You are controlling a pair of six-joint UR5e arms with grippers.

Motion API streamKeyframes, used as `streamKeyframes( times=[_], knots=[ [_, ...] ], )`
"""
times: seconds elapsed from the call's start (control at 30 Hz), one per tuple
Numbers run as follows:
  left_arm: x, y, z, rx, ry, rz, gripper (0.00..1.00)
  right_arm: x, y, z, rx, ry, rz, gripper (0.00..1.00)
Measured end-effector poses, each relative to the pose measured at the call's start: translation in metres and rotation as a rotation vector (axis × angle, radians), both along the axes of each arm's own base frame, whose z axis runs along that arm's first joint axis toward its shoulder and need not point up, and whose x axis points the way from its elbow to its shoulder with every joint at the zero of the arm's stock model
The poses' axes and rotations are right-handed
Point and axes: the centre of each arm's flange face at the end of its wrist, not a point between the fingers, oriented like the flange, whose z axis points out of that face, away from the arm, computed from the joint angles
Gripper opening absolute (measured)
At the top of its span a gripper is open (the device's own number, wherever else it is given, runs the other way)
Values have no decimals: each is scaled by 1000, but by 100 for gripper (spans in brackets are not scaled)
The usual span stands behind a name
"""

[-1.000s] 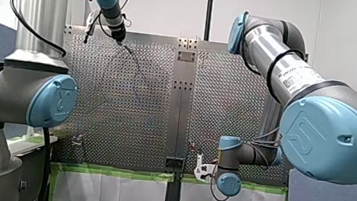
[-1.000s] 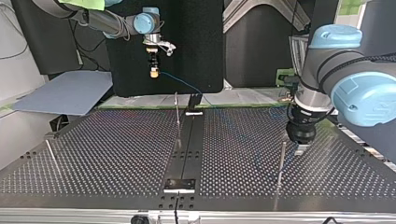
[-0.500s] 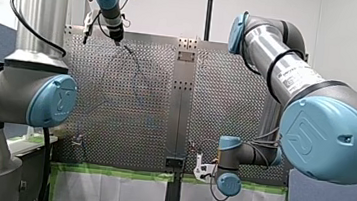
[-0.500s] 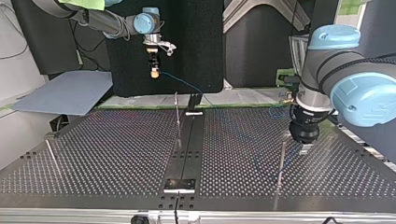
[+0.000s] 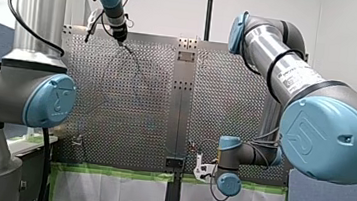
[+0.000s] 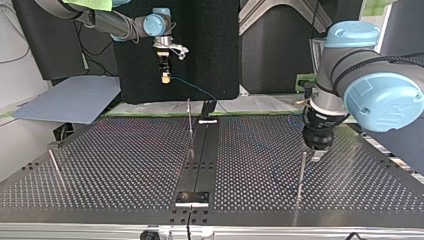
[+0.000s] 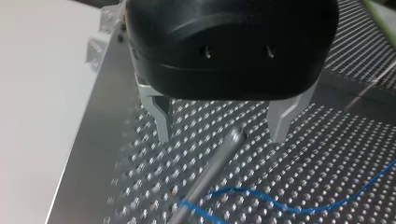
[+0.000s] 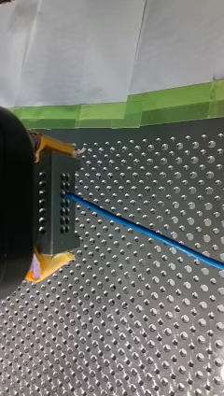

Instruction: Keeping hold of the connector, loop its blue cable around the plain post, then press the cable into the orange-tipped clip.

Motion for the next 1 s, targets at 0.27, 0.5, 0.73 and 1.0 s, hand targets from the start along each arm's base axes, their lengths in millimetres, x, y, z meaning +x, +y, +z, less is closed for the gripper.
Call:
streamKeyframes(
  times=[0.27,0.5,0.73,1.0],
  knots=[
    [-7,-26,3,88,-40,-27,100,2,1,0,-1,-4,15,0],
    [2,-54,-16,168,-41,-52,100,4,1,1,-2,-11,26,0],
    [14,-90,-45,171,-43,-105,100,4,2,0,-2,-12,31,0],
    [15,-117,-55,168,-76,-133,100,5,2,1,-2,-12,34,0]
  ],
)
